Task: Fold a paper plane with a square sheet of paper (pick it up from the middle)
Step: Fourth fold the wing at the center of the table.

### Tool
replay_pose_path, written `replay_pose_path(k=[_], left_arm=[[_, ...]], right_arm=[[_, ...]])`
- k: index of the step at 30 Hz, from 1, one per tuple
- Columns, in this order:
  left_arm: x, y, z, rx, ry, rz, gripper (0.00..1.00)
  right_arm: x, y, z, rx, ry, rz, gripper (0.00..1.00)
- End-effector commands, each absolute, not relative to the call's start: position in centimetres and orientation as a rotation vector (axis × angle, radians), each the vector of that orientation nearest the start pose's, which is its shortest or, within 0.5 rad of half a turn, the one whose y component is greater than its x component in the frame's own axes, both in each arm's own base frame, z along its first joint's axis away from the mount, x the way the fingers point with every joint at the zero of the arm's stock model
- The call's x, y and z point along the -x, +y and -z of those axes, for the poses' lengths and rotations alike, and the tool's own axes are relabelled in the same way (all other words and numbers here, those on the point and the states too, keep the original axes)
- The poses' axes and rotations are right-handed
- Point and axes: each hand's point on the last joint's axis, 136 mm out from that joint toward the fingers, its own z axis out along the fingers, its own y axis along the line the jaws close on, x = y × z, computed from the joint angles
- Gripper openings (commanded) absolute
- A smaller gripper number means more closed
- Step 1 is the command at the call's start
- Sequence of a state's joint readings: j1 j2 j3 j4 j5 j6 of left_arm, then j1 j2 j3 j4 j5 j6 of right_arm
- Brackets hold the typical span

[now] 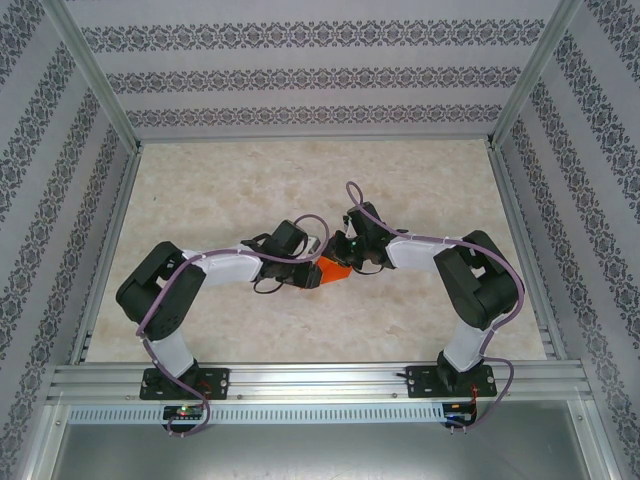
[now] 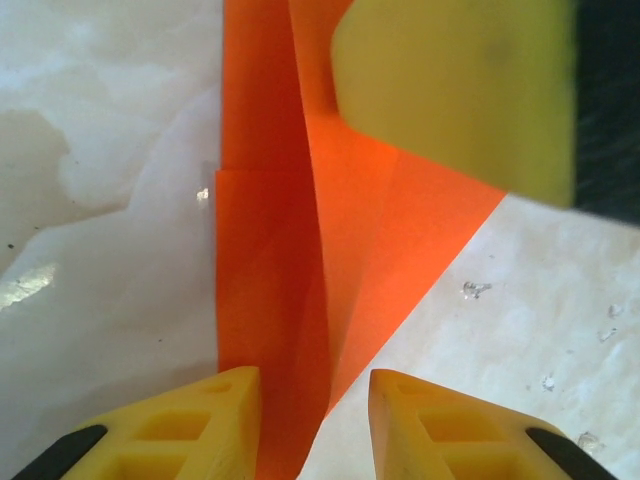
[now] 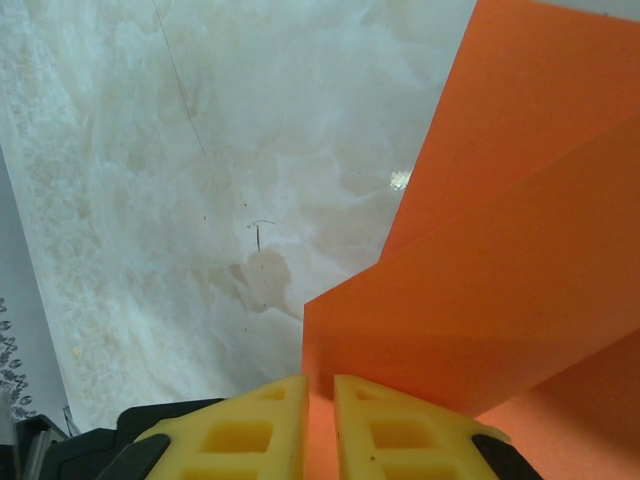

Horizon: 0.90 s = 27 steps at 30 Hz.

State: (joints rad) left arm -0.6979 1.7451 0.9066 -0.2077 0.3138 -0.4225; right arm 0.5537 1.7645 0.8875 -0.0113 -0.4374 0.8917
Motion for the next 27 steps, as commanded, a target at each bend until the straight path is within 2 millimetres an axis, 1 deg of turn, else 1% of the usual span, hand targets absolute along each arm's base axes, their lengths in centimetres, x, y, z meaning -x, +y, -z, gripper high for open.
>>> replay_pose_path(k=[1, 4, 10, 13, 17, 22, 27], left_arm=[[-26.9, -29.2, -2.5, -0.543, 2.711, 0.685, 0.33], [-27.0, -29.1, -2.5, -0.556, 2.705, 0.655, 0.33], [-26.8, -29.0, -1.8, -0.592, 2.720, 0.598, 0.30], [-26.8, -29.0, -1.9, -0.597, 2.708, 0.568, 0.28], [-27.0, -29.0, -2.3, -0.607, 2.680, 0.536, 0.29], [-27.3, -28.9, -3.4, -0.597, 2.628, 0.527, 0.31], [-27.3, -28.6, -3.1, -0.609, 2.628, 0.494, 0.32]], right_arm=[[-32.8, 28.2, -5.4, -0.256, 2.666, -1.082, 0.15], [-32.7, 28.2, -5.4, -0.258, 2.668, -1.081, 0.15], [-32.8, 28.2, -5.5, -0.254, 2.666, -1.082, 0.15], [-32.8, 28.2, -5.6, -0.252, 2.664, -1.081, 0.15], [-32.8, 28.2, -5.6, -0.252, 2.663, -1.083, 0.15], [-32.8, 28.2, -5.5, -0.254, 2.666, -1.078, 0.15], [-32.7, 28.3, -5.5, -0.253, 2.670, -1.080, 0.15]])
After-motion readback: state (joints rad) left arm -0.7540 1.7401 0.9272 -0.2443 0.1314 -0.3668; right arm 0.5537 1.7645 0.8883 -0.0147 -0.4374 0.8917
